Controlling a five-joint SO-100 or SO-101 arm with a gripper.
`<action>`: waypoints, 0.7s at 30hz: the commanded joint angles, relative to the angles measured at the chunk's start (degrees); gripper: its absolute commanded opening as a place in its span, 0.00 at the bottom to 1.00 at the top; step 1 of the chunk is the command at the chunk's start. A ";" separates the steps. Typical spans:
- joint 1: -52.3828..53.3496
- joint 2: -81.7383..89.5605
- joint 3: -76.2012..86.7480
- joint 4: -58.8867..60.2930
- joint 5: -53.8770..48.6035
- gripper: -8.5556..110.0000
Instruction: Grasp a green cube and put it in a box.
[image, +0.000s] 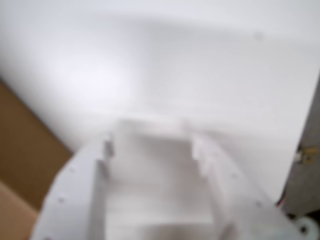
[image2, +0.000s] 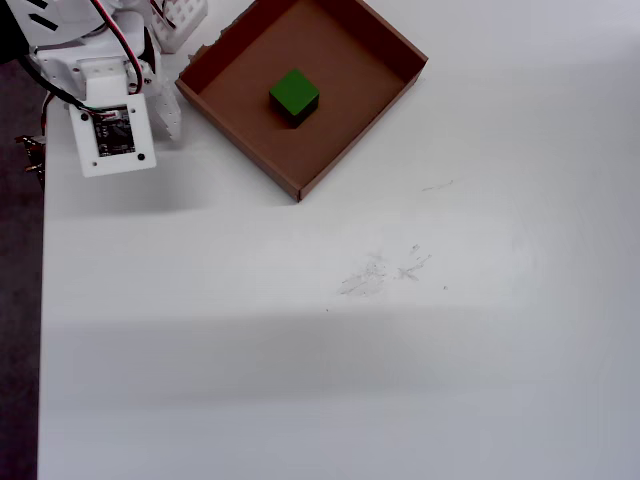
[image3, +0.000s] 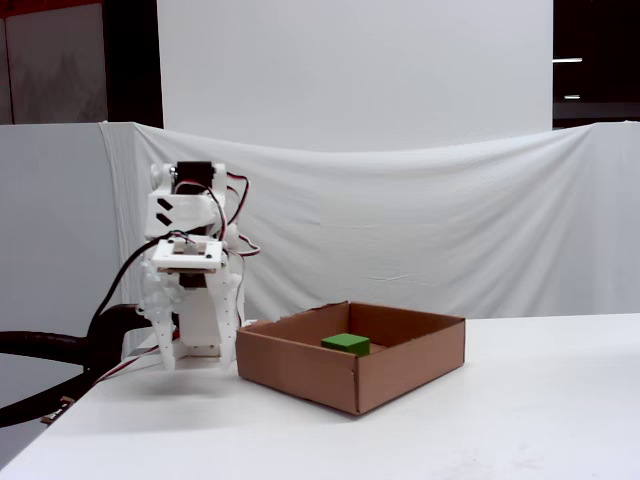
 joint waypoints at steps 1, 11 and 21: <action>-0.09 0.44 -0.35 -0.26 0.18 0.25; -0.09 0.44 -0.35 -0.35 0.70 0.25; -0.09 0.44 -0.35 -0.35 1.32 0.25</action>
